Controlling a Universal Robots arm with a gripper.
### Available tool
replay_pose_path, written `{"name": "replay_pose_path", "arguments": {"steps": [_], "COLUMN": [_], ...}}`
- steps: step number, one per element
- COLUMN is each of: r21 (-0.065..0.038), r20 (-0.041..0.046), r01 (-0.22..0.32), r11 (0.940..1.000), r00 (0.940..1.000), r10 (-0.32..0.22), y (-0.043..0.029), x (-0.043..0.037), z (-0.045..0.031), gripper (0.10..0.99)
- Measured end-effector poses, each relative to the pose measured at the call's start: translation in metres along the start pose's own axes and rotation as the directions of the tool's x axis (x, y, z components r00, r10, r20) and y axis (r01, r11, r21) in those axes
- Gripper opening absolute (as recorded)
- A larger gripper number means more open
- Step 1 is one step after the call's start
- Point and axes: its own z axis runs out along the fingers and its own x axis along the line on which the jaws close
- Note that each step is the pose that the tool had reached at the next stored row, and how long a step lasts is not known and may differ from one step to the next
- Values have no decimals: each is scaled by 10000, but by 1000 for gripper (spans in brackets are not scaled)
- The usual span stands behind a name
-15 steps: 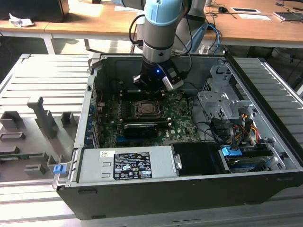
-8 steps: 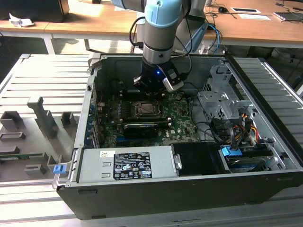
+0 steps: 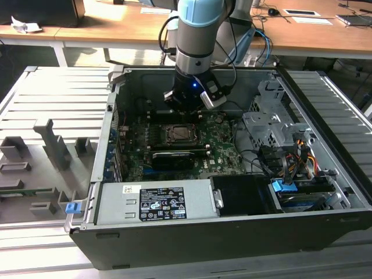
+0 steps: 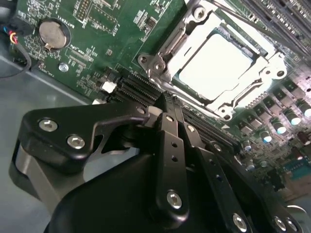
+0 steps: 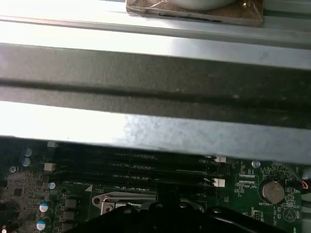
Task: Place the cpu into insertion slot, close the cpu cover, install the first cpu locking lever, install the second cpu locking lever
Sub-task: 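Install the first cpu locking lever, then install the second cpu locking lever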
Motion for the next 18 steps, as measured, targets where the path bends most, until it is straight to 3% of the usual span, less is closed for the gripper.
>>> {"name": "replay_pose_path", "arguments": {"steps": [18], "r21": [-1], "r20": [0], "r01": [0], "r11": [10000], "r00": [10000], "r10": [0], "y": [-60], "x": [5], "z": [-8], "gripper": [106]}}
